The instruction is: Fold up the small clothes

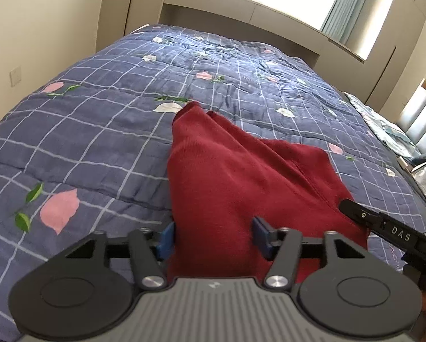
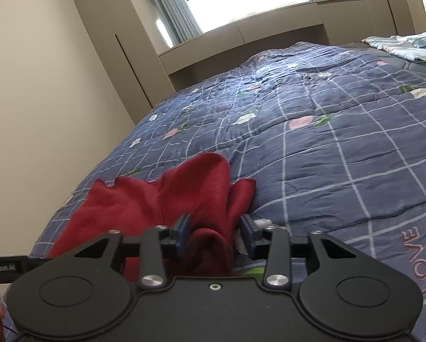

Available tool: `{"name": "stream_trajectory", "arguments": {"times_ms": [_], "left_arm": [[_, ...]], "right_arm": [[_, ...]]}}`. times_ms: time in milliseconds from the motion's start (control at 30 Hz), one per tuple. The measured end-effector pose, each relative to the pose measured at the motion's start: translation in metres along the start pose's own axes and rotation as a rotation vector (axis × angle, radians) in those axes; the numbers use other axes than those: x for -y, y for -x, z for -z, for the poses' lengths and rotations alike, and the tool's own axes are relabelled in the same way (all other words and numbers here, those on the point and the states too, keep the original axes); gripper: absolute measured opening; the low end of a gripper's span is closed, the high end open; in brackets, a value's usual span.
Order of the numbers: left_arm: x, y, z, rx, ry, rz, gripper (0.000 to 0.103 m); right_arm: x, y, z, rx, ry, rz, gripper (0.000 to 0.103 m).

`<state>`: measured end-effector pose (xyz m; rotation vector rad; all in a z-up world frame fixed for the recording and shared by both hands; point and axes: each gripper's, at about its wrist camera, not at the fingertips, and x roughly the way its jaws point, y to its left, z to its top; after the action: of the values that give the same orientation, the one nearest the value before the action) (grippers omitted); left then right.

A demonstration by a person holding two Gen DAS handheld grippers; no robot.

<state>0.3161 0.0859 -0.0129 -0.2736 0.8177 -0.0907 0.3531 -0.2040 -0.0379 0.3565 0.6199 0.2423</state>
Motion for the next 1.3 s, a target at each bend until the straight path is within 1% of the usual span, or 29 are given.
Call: {"name": "stream_trajectory", "arguments": {"times_ms": [33, 67, 100, 200, 233, 267, 300, 333, 367, 400, 567, 700, 867, 1067, 1300], "left_arm": [[0.001, 0.002, 0.001, 0.006, 0.001, 0.001, 0.072], [0.002, 0.006, 0.001, 0.015, 0.001, 0.0, 0.077], [0.003, 0.009, 0.001, 0.024, -0.001, -0.004, 0.081], [0.009, 0.02, -0.001, 0.048, -0.01, -0.012, 0.085], [0.011, 0.023, -0.001, 0.054, -0.013, -0.015, 0.086], [0.013, 0.027, -0.003, 0.063, -0.016, -0.019, 0.09], [0.015, 0.033, -0.003, 0.077, -0.018, -0.025, 0.095], [0.018, 0.039, -0.003, 0.095, -0.019, -0.033, 0.097], [0.02, 0.045, -0.003, 0.114, -0.021, -0.043, 0.101], [0.022, 0.051, -0.003, 0.136, -0.023, -0.054, 0.102], [0.033, 0.083, 0.003, 0.214, -0.058, -0.09, 0.102], [0.039, 0.11, 0.015, 0.259, -0.077, -0.102, 0.102], [0.041, 0.142, 0.042, 0.293, -0.086, -0.098, 0.103], [0.037, 0.169, 0.075, 0.301, -0.094, -0.088, 0.102], [0.032, 0.187, 0.111, 0.299, -0.076, -0.091, 0.103]], "right_arm": [[0.0, 0.003, 0.0, 0.004, 0.006, 0.008, 0.049], [0.0, 0.006, 0.0, 0.011, 0.012, 0.014, 0.054], [-0.001, 0.01, 0.0, 0.018, 0.018, 0.019, 0.055], [-0.003, 0.021, -0.001, 0.039, 0.033, 0.028, 0.06], [-0.004, 0.025, -0.002, 0.048, 0.035, 0.03, 0.064], [-0.004, 0.031, -0.003, 0.06, 0.034, 0.029, 0.069], [-0.005, 0.035, -0.003, 0.072, 0.032, 0.029, 0.072], [-0.006, 0.041, -0.004, 0.086, 0.027, 0.029, 0.078], [-0.007, 0.049, -0.004, 0.101, 0.022, 0.028, 0.081], [-0.008, 0.055, -0.004, 0.111, 0.021, 0.025, 0.082], [-0.018, 0.092, -0.002, 0.175, 0.035, 0.006, 0.097], [-0.026, 0.122, 0.002, 0.22, 0.053, -0.005, 0.102], [-0.037, 0.158, 0.012, 0.255, 0.104, -0.009, 0.102], [-0.048, 0.197, 0.03, 0.281, 0.157, -0.011, 0.102], [-0.052, 0.229, 0.055, 0.302, 0.191, 0.012, 0.102]]}}
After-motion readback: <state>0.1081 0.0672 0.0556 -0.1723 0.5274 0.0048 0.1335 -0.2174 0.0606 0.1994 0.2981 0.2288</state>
